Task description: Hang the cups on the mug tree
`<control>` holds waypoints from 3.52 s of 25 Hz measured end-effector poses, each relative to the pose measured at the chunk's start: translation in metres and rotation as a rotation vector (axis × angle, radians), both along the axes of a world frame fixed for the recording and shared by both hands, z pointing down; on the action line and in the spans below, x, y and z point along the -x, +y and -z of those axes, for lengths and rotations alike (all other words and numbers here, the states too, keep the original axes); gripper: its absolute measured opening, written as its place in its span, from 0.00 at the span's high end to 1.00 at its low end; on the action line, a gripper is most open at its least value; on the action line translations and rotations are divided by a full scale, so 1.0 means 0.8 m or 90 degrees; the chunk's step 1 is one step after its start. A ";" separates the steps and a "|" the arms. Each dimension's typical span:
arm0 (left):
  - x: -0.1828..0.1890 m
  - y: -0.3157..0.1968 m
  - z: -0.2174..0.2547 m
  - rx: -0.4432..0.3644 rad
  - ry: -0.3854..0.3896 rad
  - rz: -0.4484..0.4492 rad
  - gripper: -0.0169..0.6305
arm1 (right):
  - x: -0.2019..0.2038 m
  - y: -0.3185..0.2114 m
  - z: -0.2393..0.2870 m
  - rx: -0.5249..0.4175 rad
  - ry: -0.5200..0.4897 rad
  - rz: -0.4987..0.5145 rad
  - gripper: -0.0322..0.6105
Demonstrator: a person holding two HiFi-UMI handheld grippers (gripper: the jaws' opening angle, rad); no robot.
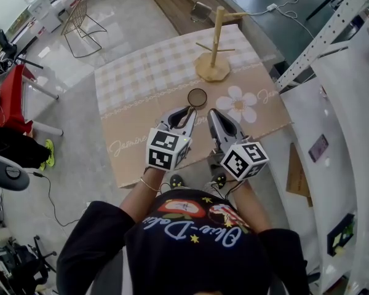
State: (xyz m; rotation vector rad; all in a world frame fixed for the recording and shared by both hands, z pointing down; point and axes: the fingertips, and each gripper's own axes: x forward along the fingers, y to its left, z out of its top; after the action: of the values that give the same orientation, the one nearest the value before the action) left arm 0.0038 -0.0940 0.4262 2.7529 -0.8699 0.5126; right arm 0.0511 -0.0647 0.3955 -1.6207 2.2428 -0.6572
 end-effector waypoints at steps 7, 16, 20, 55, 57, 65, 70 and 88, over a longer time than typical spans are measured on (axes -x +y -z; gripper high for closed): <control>-0.014 -0.002 0.009 -0.011 -0.003 -0.004 0.90 | -0.019 -0.003 0.005 -0.012 -0.019 -0.013 0.93; -0.038 -0.003 0.019 -0.021 -0.005 -0.008 0.90 | -0.046 -0.007 0.016 -0.021 -0.025 -0.017 0.93; -0.053 -0.004 0.024 -0.027 -0.001 -0.008 0.90 | -0.060 -0.008 0.020 -0.023 -0.020 -0.017 0.93; -0.108 0.005 0.033 -0.022 0.016 0.074 0.90 | -0.123 -0.011 0.010 -0.011 -0.039 0.066 0.93; -0.105 0.008 0.034 -0.023 0.014 0.079 0.90 | -0.121 -0.009 0.009 -0.009 -0.045 0.071 0.93; -0.101 0.011 0.040 -0.019 0.015 0.096 0.90 | -0.113 -0.009 0.005 -0.005 -0.064 0.096 0.93; -0.106 0.012 0.046 -0.018 0.018 0.097 0.90 | -0.114 -0.007 0.011 -0.012 -0.075 0.109 0.93; -0.129 0.016 0.059 -0.034 0.023 0.076 0.90 | -0.145 0.004 0.004 -0.011 -0.108 0.075 0.93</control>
State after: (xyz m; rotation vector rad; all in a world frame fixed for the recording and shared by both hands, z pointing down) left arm 0.1069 -0.0811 0.3793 2.7260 -1.0465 0.4230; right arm 0.1667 -0.0611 0.3922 -1.3777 2.2247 -0.7733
